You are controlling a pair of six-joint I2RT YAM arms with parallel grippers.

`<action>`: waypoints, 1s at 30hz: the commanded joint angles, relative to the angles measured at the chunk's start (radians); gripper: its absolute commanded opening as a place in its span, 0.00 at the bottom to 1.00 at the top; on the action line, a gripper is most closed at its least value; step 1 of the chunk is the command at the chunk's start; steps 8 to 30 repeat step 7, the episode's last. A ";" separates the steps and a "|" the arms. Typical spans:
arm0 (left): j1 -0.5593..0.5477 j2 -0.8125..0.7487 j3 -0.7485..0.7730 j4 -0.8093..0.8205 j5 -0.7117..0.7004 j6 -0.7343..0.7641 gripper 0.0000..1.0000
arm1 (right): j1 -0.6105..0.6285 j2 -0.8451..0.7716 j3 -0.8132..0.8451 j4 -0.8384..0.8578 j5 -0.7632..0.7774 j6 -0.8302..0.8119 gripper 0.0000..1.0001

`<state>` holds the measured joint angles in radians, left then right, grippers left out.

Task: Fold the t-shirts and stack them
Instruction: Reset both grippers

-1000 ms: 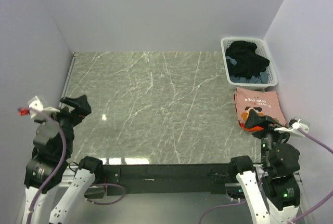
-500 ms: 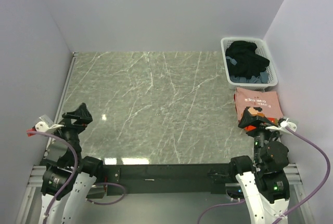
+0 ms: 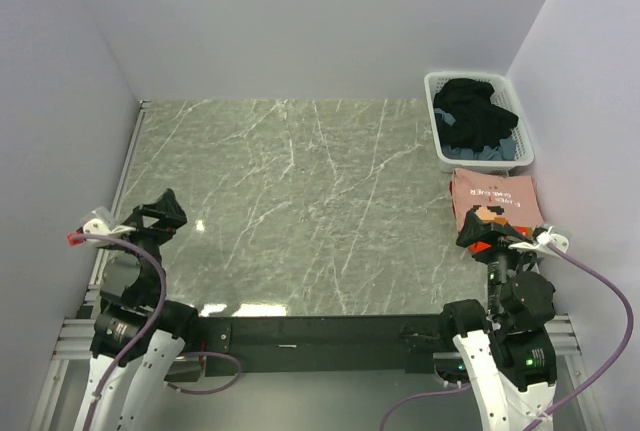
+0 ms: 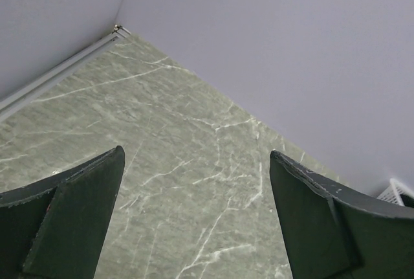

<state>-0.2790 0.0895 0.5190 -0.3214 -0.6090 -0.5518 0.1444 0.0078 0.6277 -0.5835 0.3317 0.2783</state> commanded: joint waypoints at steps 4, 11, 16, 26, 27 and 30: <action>0.023 0.067 0.010 0.061 0.048 0.035 1.00 | 0.007 -0.072 0.018 0.037 -0.010 -0.014 0.92; 0.038 0.066 0.004 0.071 0.071 0.036 0.99 | 0.007 -0.069 0.017 0.042 -0.022 -0.019 0.93; 0.038 0.066 0.004 0.071 0.071 0.036 0.99 | 0.007 -0.069 0.017 0.042 -0.022 -0.019 0.93; 0.038 0.066 0.004 0.071 0.071 0.036 0.99 | 0.007 -0.069 0.017 0.042 -0.022 -0.019 0.93; 0.038 0.066 0.004 0.071 0.071 0.036 0.99 | 0.007 -0.069 0.017 0.042 -0.022 -0.019 0.93; 0.038 0.066 0.004 0.071 0.071 0.036 0.99 | 0.007 -0.069 0.017 0.042 -0.022 -0.019 0.93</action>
